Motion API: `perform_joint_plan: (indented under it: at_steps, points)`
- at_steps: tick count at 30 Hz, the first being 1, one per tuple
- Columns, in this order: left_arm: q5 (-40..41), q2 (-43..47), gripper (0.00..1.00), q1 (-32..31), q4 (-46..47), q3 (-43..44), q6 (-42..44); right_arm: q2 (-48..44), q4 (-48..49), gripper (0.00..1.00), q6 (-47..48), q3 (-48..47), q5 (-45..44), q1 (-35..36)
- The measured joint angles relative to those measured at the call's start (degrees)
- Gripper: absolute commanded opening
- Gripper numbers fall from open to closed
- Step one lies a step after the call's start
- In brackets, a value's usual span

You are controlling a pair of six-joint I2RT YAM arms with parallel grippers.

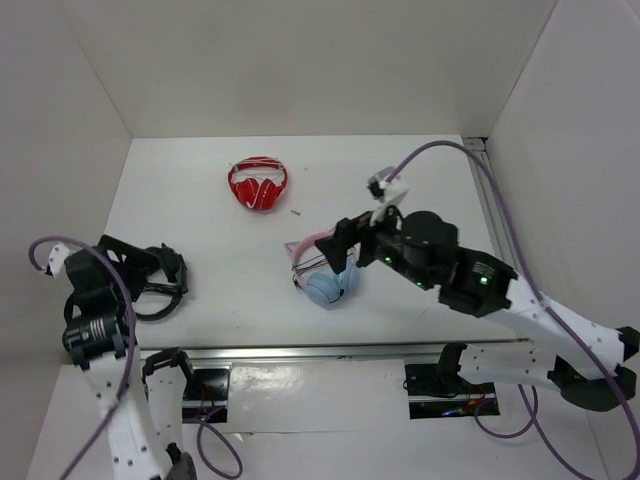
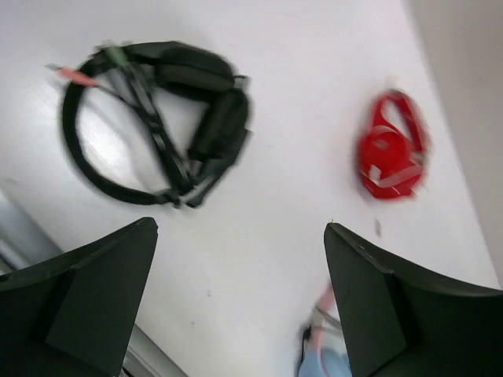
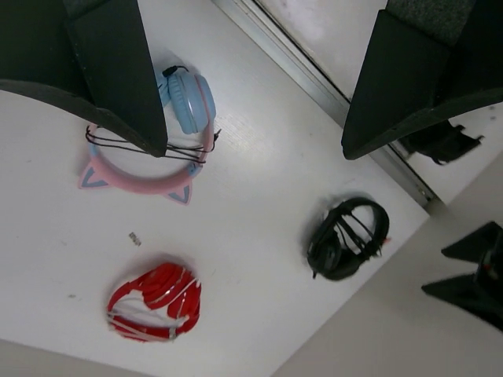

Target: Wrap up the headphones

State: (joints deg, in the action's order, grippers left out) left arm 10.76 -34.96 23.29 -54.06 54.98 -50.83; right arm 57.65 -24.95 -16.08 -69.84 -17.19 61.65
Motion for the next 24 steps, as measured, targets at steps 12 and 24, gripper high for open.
perform_joint_plan:
  at_steps: [12, 24]
  points:
    - [-16.24, 26.03, 1.00, -7.54, -10.25, 3.52, 11.56, -20.31, -17.44, 0.99, -10.58, -0.26, -8.09, 0.00]
    - [-25.24, 33.48, 1.00, -15.21, -2.75, 3.19, 19.52, -19.39, -24.33, 0.99, -10.93, 1.84, -9.60, 0.00]
